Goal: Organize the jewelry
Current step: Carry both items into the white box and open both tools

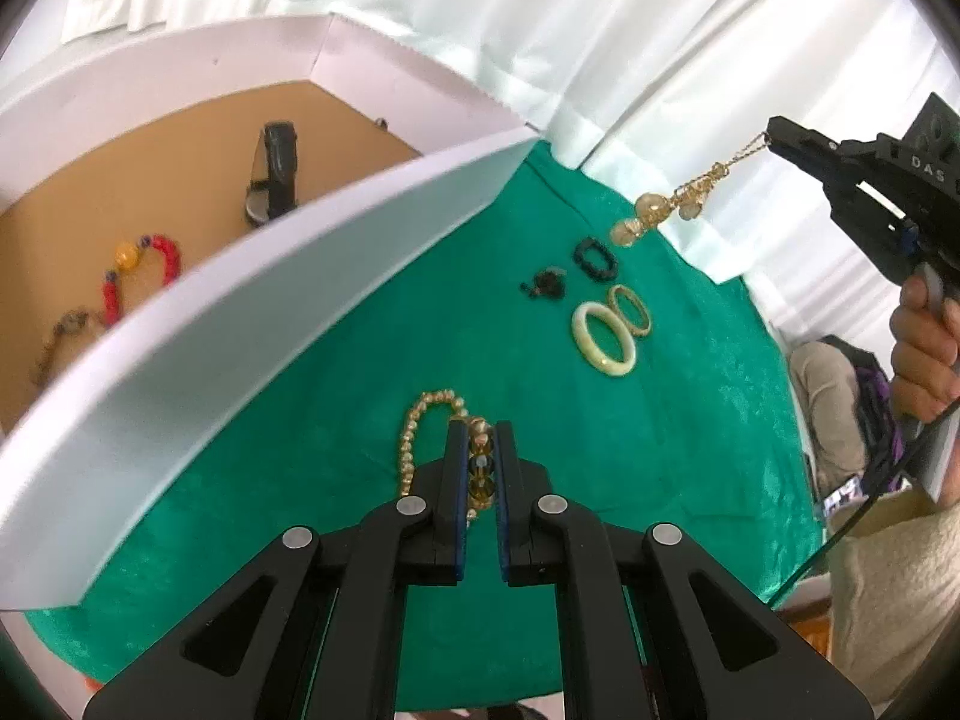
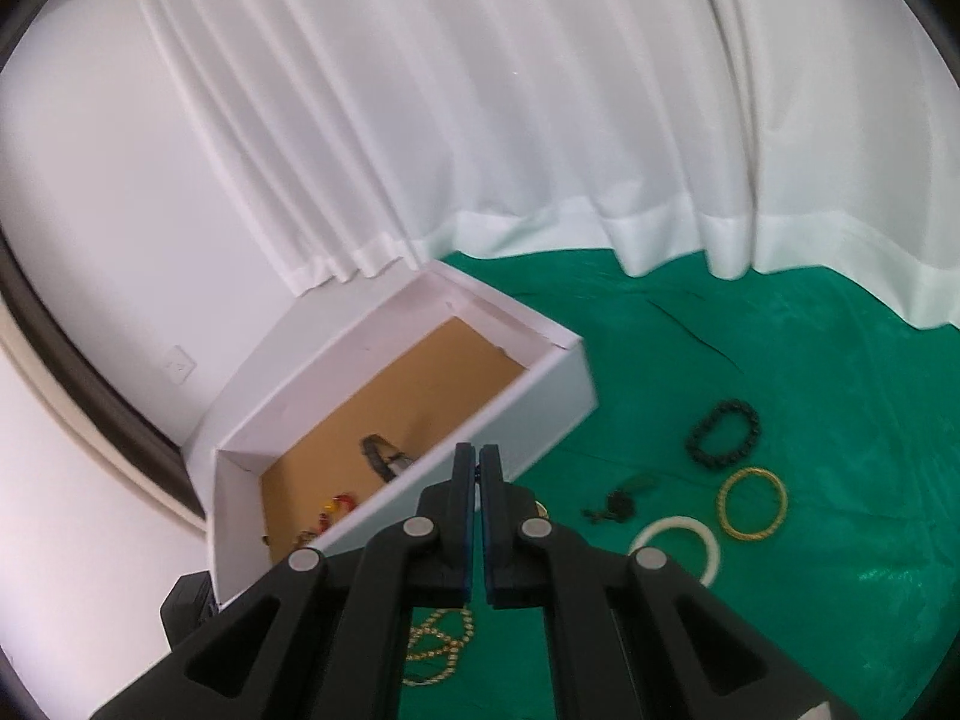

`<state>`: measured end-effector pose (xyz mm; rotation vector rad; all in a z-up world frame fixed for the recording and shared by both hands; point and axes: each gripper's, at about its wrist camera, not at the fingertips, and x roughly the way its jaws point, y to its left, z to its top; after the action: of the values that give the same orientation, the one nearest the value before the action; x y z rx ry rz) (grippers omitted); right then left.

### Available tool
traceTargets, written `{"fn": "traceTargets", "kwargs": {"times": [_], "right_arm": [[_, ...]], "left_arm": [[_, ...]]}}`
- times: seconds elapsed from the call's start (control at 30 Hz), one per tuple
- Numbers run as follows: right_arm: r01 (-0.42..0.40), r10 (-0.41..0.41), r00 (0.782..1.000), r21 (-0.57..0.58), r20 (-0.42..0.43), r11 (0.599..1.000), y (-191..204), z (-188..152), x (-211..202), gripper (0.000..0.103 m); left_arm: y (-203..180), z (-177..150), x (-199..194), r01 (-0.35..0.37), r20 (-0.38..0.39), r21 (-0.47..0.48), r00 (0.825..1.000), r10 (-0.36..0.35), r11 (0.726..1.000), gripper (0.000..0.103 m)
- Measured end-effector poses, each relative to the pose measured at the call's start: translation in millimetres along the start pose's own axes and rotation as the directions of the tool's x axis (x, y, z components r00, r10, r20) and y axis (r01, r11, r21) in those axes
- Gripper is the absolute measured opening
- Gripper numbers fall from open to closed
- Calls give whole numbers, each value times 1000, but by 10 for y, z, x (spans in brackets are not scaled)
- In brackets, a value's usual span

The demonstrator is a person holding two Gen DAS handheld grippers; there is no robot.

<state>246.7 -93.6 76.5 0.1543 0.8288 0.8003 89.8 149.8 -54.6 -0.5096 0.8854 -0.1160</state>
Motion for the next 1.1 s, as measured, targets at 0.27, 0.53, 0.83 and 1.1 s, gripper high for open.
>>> {"fn": "traceTargets", "kwargs": {"times": [0.27,0.53,0.83,1.1], "right_arm": [[-59,60,998,-42,13,997,235,16,-126,2],[-65,67,997,-75,26,995,318,110,-202,2],[-92,98,994,-108,46,990,496,360,-189,2],[-150,158,987,-156,38,976,826,752,83,2]], "left_arm": [[41,-61,48,-91,-7,36,996,91,995,5],[-230,301,-563,38,88,42,995,-41,998,5],[-530,846,-1474,83,215,90,971,-100,992,5],[-240,1425,-2004,2,318,51,948,-18,999,5]]}}
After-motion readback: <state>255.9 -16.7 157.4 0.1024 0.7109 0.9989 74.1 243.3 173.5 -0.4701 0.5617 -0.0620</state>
